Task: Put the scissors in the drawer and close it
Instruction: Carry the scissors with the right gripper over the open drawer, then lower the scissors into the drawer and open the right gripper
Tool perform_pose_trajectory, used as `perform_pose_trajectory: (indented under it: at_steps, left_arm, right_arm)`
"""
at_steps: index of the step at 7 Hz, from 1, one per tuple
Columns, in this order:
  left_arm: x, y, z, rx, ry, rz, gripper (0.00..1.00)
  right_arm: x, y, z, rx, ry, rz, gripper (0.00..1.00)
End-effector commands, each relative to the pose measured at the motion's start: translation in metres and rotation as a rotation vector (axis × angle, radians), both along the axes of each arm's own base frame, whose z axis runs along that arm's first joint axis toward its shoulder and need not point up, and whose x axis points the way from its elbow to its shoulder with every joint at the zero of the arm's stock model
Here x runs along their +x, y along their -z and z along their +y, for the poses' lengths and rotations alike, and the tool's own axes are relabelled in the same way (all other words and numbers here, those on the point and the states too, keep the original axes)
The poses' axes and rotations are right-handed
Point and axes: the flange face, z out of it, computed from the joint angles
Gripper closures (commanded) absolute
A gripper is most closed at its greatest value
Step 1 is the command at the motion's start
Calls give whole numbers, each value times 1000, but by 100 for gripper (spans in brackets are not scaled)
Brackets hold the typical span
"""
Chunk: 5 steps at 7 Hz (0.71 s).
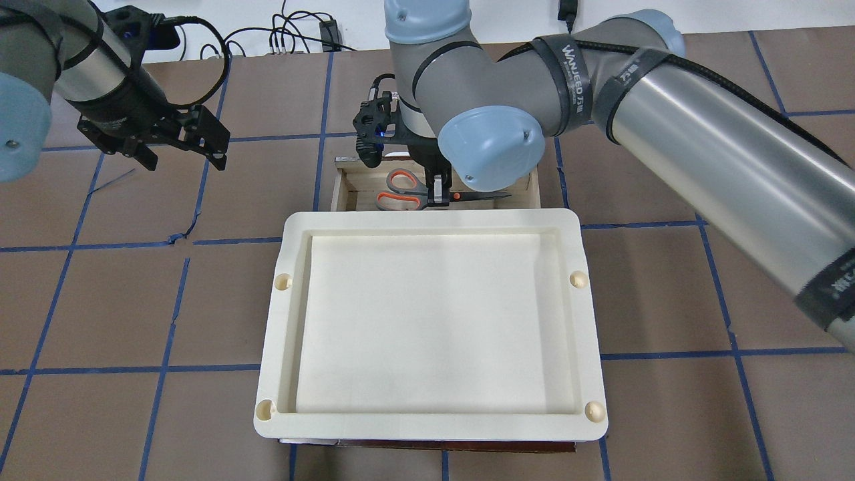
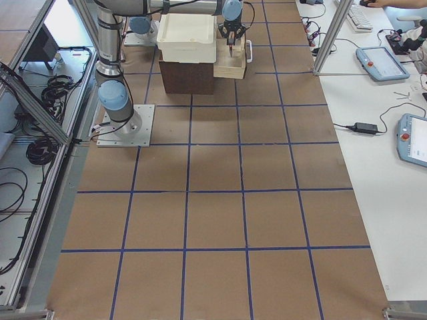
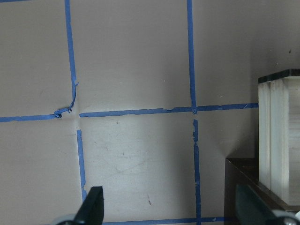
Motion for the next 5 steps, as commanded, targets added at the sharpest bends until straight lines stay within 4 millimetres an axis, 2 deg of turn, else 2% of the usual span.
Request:
perform_pose_trajectory:
  at_steps: [1,2,3,5]
  left_arm:
    - [0,0,0,0,-1,0,0]
    - [0,0,0,0,-1,0,0]
    - [0,0,0,0,-1,0,0]
    - [0,0,0,0,-1,0,0]
  right_arm:
    - [-2,11,5,19,73,12,46]
    - [-2,11,4,18,74,11,30]
    - [-2,-1,4,-3,79,6,28]
    - [-12,-50,-10,-87,104,-13,24]
